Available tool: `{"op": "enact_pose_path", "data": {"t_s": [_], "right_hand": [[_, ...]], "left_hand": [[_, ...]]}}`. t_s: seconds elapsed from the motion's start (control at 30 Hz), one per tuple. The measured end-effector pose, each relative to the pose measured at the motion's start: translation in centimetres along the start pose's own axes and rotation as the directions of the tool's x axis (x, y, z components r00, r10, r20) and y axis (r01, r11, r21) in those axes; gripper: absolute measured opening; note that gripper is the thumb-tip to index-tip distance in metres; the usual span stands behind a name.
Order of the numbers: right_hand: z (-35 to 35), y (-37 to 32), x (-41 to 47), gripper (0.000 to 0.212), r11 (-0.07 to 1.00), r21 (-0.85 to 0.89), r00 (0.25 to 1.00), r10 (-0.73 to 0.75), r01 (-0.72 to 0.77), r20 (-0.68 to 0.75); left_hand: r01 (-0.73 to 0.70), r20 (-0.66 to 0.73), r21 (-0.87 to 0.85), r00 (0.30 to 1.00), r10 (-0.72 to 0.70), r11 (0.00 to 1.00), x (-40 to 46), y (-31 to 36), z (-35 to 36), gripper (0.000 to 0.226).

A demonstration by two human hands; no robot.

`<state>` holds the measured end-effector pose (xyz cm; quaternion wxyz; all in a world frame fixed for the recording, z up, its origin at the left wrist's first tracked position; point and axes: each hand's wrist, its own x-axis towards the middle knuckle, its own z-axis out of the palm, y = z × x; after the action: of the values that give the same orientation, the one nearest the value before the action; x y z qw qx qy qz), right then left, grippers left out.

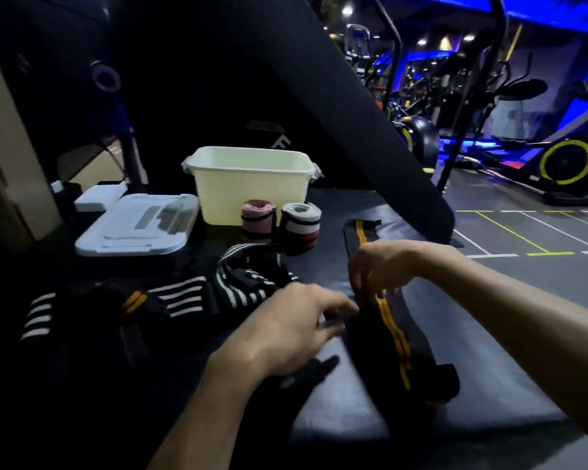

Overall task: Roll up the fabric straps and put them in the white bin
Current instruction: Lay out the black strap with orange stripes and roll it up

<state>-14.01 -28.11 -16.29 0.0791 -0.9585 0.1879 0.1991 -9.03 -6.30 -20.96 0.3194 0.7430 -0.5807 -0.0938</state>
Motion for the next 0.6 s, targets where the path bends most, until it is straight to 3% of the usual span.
{"op": "enact_pose_path", "data": {"t_s": [0.1, 0.27, 0.33, 0.47, 0.6], "right_hand": [[-0.6, -3.1, -1.2, 0.008, 0.974, -0.027, 0.933, -0.223, 0.225, -0.282], [0.6, -11.5, -1.3, 0.012, 0.871, -0.039, 0.771, -0.454, 0.490, -0.447], [1.5, -14.3, -0.6, 0.020, 0.825, -0.018, 0.718, -0.503, 0.565, -0.481], [2.7, -18.4, 0.5, 0.033, 0.781, 0.054, 0.692, -0.516, 0.622, -0.505], [3.5, -20.7, 1.3, 0.043, 0.770, 0.103, 0.709, -0.516, 0.630, -0.481]], "left_hand": [[0.056, -0.241, 0.042, 0.970, -0.044, 0.998, -1.7, -1.0, -3.5, 0.027], [0.298, -0.554, 0.057, 0.803, -0.218, 0.953, -6.3, -4.1, -8.7, 0.025], [0.441, -0.587, 0.086, 0.747, -0.312, 0.893, -8.4, -5.5, -10.2, 0.030], [0.715, -0.533, 0.136, 0.637, -0.558, 0.686, -11.6, -7.2, -11.8, 0.058], [0.778, -0.579, 0.050, 0.534, -0.616, 0.627, -12.7, -7.7, -12.3, 0.029]]}}
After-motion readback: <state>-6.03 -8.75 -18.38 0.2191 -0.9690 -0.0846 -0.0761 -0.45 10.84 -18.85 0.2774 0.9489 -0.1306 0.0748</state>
